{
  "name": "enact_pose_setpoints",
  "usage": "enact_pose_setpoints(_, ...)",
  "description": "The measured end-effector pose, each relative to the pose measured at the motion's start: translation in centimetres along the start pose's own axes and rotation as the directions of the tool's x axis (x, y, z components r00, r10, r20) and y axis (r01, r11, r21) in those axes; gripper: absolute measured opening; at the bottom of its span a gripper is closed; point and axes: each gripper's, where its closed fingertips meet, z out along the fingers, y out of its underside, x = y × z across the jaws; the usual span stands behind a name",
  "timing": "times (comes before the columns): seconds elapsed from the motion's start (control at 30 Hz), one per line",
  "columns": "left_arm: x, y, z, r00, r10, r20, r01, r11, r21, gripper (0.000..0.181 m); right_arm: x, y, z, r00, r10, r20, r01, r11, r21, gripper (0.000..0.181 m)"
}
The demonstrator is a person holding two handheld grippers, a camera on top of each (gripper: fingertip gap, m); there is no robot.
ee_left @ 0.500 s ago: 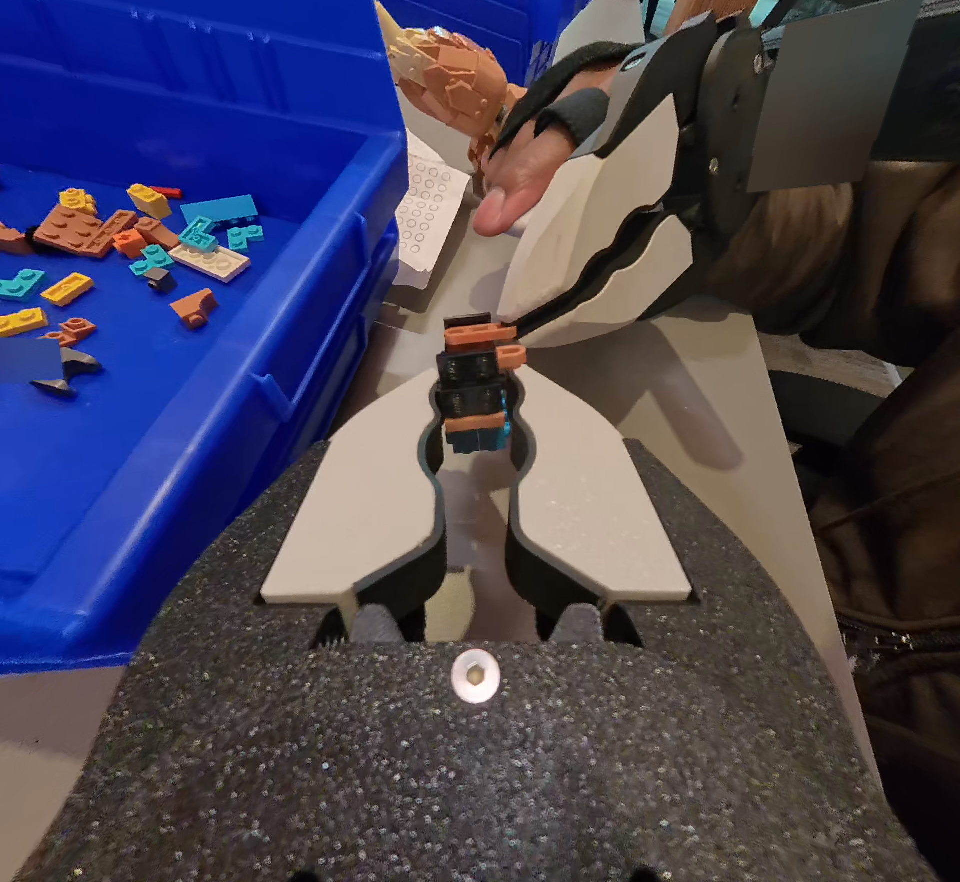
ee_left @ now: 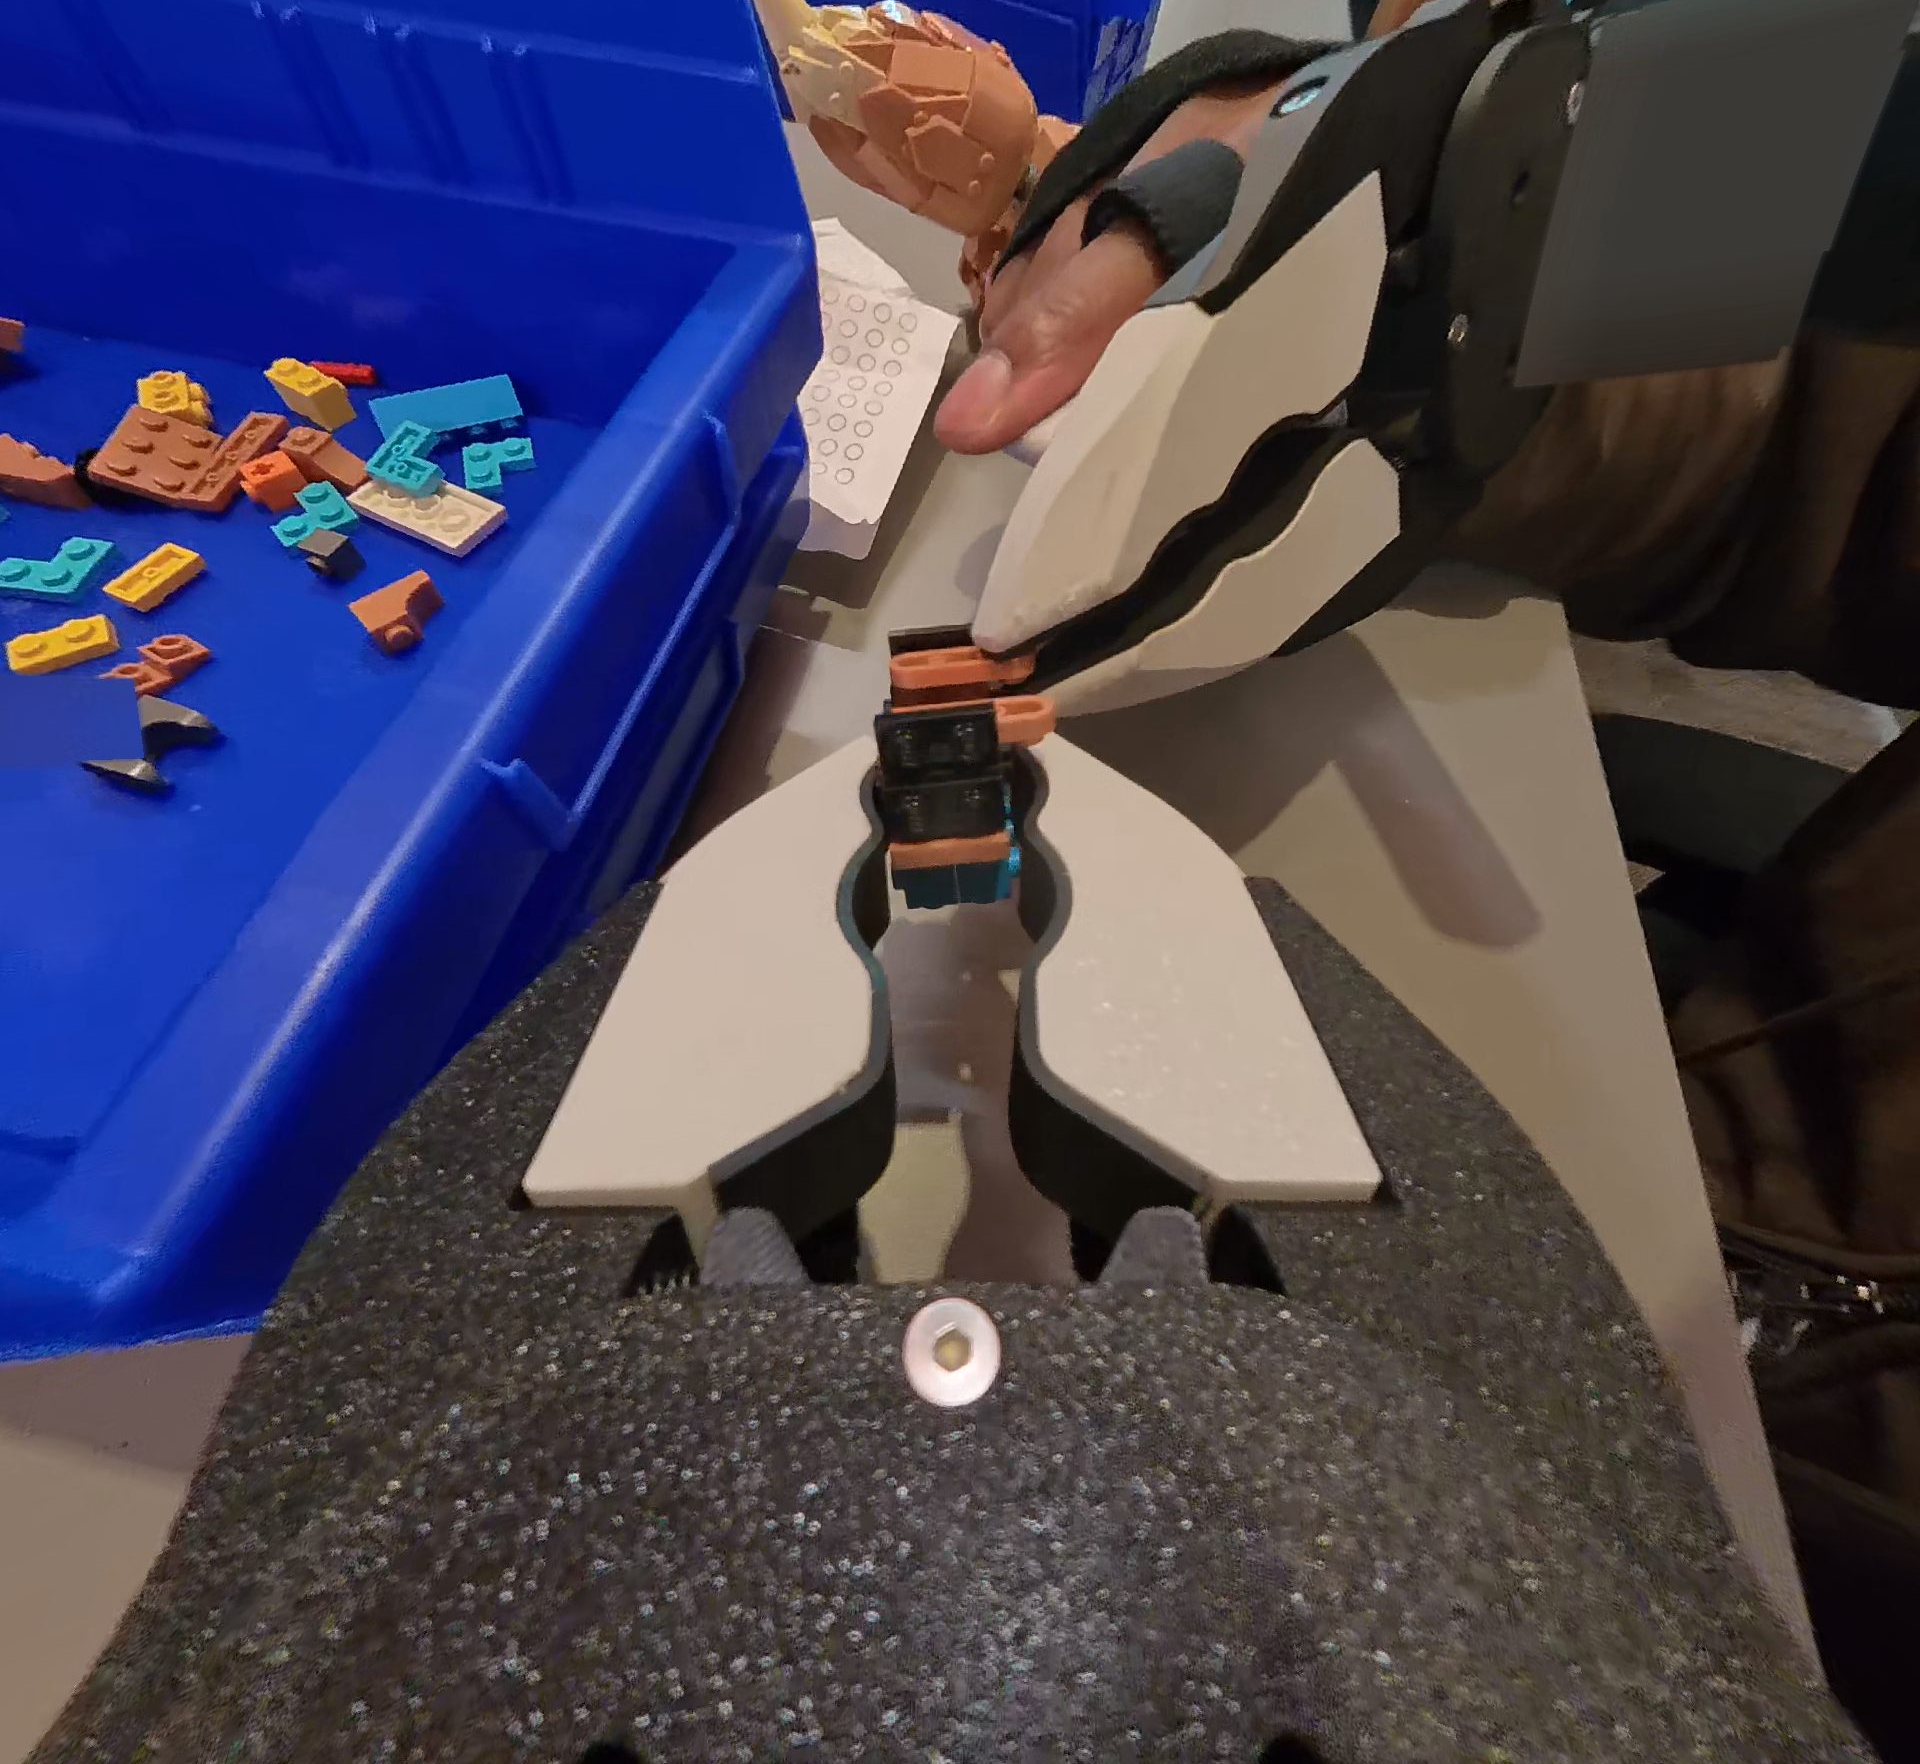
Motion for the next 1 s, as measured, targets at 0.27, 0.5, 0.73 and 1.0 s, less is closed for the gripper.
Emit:
enact_pose_setpoints(0.27,-0.1,-0.7,-0.4,1.000,0.009,0.000,-0.009,0.999,0.040,0.021,0.8,-0.4,-0.1,0.988,0.156,0.010,-0.157,0.987,0.033,0.006)
enact_pose_setpoints(0.5,-0.1,-1.0,-0.7,1.000,0.016,0.015,-0.017,0.999,0.041,0.021,1.2,-0.7,-0.1,0.977,0.215,0.003,-0.215,0.975,0.060,0.006)
enact_pose_setpoints(0.73,-0.3,-0.9,-0.9,0.999,0.025,0.044,-0.026,0.999,0.022,0.021,1.3,-0.8,0.1,0.965,0.262,0.003,-0.262,0.962,0.073,0.006)
enact_pose_setpoints(1.0,-0.4,-0.8,-1.2,0.999,0.018,0.051,-0.018,1.000,0.008,0.021,1.3,-0.8,0.3,0.984,0.156,-0.085,-0.153,0.988,0.034,0.005)
